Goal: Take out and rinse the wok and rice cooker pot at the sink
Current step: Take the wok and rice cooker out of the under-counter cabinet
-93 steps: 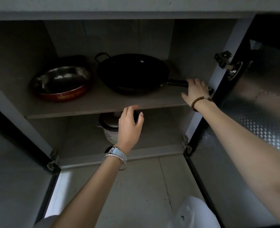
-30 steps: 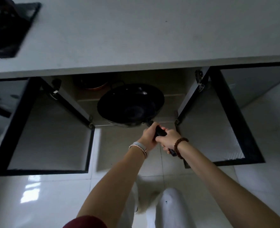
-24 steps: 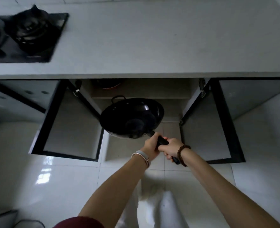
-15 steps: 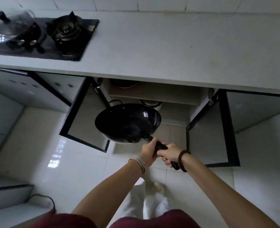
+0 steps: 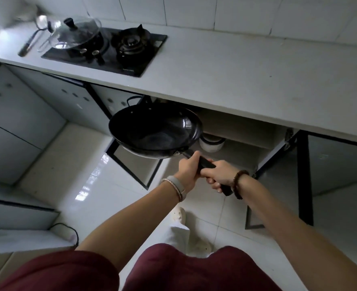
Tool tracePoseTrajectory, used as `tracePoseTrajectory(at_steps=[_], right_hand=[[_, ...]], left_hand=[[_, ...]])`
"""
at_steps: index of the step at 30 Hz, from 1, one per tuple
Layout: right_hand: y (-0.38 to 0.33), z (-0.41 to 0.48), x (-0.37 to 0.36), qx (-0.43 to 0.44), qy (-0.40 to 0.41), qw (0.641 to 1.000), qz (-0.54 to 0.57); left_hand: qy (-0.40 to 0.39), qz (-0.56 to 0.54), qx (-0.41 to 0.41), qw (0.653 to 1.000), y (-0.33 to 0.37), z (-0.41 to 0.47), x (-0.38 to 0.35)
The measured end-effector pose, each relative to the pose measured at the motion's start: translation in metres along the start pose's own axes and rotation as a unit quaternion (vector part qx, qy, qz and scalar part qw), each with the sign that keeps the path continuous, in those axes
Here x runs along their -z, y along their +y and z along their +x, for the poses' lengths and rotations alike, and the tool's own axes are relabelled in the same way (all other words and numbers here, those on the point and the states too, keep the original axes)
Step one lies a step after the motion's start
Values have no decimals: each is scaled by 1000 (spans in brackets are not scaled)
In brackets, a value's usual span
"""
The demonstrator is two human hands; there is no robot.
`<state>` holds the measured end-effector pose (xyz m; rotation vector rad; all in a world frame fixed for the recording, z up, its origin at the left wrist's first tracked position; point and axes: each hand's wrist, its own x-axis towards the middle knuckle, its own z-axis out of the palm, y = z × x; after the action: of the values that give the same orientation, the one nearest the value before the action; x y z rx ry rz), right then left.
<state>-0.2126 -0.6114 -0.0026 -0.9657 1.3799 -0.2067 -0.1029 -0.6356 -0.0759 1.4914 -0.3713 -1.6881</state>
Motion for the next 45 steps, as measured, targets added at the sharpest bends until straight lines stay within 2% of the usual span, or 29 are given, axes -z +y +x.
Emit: tracePoseTrajectory(at_steps=[7,12,20,23,35,45], right_hand=[[-41,-9,12,68,58,996,0],[-78,20,26,82,119,989,34],[-140,98,52,103,221,965,96],[-164,126,63,102,261,956,88],[-207,211,116,44,323,929,174],[-219,249,151,33,349,920,175]], left_hand=[[-23,7,-40,999,52,14,-18],[-39,54,-69,995,101,51,-41],[-129,116,-48,984,179,117,-75],[-140,120,-37,982,203,147,-87],[-200,161,23,966,249,238,-138],[-221,189,37,956,260,286,-169]])
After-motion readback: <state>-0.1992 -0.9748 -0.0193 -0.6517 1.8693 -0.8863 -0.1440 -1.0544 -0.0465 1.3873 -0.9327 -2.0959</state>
